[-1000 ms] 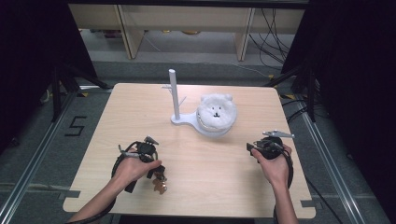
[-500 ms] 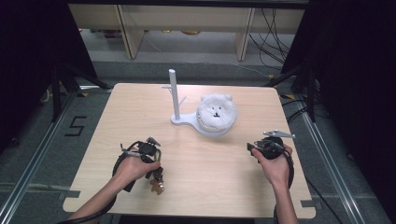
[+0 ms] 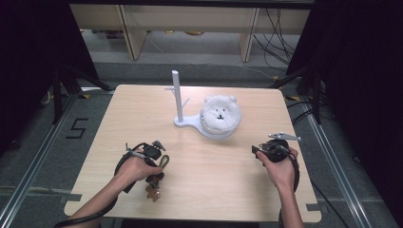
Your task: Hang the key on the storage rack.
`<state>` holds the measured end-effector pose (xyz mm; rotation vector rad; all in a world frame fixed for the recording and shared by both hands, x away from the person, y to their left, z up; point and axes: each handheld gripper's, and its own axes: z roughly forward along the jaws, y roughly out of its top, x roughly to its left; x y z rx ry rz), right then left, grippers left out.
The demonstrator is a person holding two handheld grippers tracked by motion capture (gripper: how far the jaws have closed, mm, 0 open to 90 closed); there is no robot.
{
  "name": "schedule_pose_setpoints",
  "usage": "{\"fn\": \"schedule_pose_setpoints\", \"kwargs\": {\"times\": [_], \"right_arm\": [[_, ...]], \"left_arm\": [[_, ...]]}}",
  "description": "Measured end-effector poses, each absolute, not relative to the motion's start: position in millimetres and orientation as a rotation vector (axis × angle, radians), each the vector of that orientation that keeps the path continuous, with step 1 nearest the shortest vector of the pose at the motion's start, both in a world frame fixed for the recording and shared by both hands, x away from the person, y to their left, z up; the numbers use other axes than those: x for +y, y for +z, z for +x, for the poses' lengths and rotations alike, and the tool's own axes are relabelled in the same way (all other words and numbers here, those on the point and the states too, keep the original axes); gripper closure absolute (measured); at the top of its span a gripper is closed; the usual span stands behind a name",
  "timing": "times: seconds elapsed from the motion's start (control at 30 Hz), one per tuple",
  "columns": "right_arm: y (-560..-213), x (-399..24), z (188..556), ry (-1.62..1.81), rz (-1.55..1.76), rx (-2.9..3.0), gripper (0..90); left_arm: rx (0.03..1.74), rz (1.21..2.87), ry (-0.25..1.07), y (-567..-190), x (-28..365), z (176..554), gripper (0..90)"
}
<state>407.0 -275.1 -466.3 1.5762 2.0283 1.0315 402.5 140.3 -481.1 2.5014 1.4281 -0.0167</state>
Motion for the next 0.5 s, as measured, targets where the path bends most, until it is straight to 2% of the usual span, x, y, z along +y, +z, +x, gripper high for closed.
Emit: {"fn": "schedule_pose_setpoints", "kwargs": {"times": [0.13,0.23,0.37,0.4,0.5], "right_arm": [[-466.8,-275.3,407.3,1.032,1.571,2.033,51.1],[-468.5,-275.3,407.9,1.025,1.548,2.036,50.7],[-467.1,-274.0,406.8,1.019,1.582,2.034,50.6],[-467.3,-274.1,406.8,1.019,1.580,2.035,50.6],[-467.2,-274.1,406.6,1.019,1.581,2.035,50.6]], "left_arm": [[1.421,2.521,-0.001,-481.3,139.8,401.2,51.5],[1.391,2.564,0.038,-480.8,139.9,399.9,61.7],[1.328,2.607,0.085,-480.5,139.0,396.9,67.4],[1.264,2.633,0.100,-480.4,140.3,396.9,67.9],[1.239,2.629,0.102,-480.6,141.5,395.9,69.0]]}}
